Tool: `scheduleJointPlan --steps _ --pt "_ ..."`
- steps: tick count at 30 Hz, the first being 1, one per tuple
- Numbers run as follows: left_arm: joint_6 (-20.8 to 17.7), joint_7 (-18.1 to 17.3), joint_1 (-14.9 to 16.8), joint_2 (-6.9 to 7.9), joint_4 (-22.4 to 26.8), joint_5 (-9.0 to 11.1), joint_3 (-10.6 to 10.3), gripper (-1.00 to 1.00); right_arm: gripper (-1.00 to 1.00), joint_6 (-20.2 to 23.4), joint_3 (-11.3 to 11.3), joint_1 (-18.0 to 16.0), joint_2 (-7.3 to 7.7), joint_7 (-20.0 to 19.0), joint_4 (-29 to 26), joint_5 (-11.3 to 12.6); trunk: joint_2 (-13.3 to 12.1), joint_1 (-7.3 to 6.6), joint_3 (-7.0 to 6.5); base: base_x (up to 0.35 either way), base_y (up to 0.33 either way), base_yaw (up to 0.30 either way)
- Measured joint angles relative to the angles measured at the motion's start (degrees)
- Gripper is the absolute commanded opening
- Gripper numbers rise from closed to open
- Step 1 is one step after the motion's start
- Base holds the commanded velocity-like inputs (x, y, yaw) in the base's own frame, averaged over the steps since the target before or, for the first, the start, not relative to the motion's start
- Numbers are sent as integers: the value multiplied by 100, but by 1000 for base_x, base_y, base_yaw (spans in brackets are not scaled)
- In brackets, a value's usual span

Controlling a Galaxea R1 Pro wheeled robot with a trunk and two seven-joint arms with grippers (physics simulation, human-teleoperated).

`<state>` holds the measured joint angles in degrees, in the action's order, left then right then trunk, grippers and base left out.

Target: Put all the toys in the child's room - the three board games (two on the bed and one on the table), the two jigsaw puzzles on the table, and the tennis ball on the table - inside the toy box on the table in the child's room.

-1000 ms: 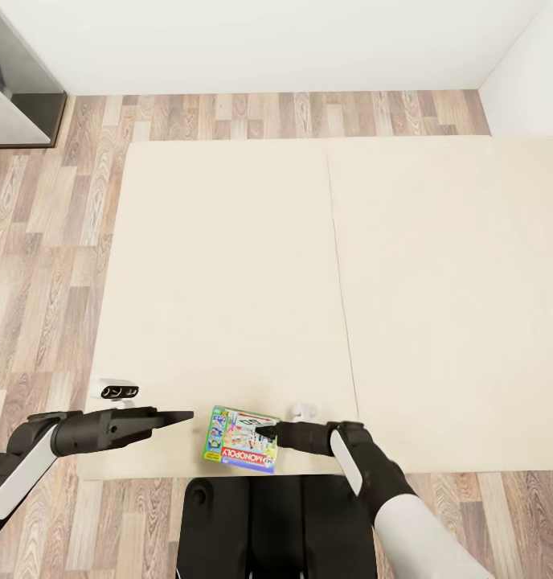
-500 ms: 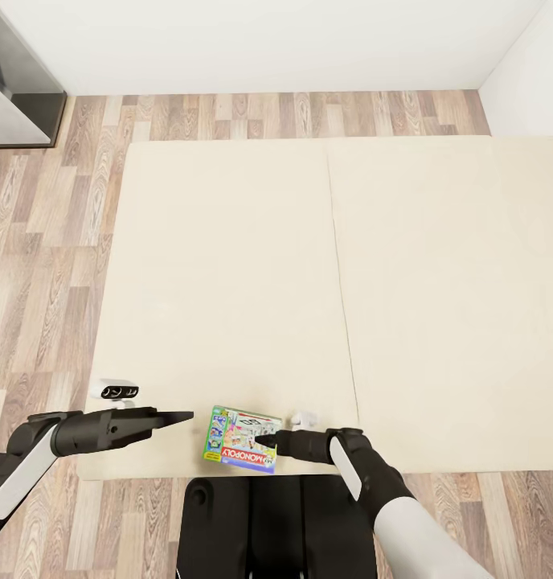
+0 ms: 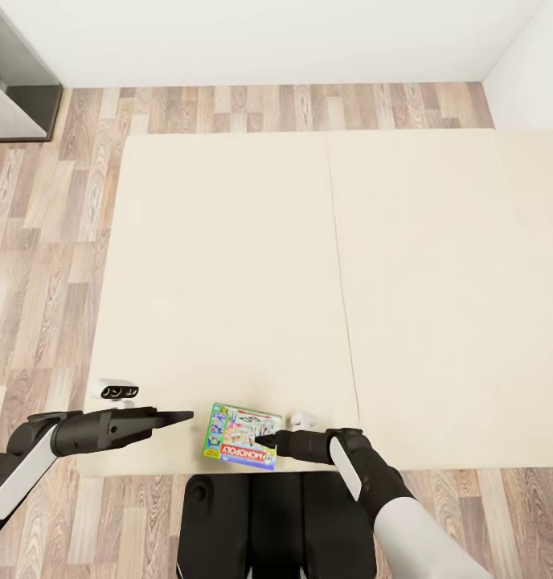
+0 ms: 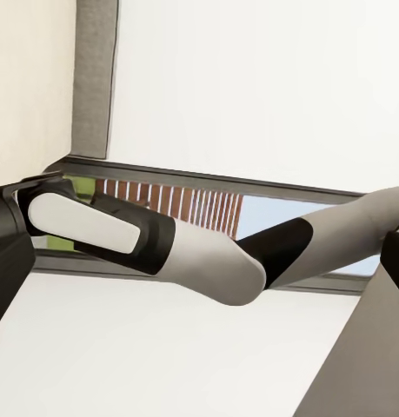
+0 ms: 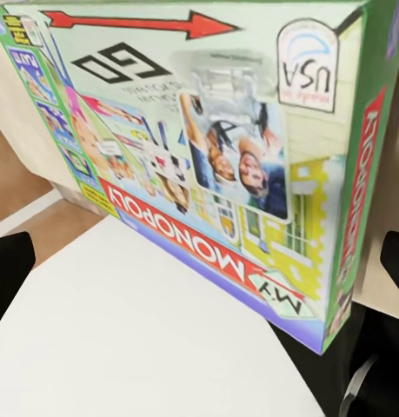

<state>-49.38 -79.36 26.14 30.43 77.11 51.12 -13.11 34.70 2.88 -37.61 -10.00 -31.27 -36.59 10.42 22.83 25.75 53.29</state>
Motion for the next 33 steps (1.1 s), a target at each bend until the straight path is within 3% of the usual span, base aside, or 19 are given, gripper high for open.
scheduleJointPlan --steps 18,25,33 --pt "-2 -50 -9 43 13 19 4 100 100 -2 -8 -6 0 -10 -69 0 0 0 52 0 0 0" --pt "-6 -664 -55 178 97 -12 6 100 100 0 -8 -16 0 -17 -90 0 0 0 52 0 0 0" --pt "1 -871 -75 204 94 -33 9 100 100 3 -8 -17 0 -18 -184 1 0 0 52 0 0 0"
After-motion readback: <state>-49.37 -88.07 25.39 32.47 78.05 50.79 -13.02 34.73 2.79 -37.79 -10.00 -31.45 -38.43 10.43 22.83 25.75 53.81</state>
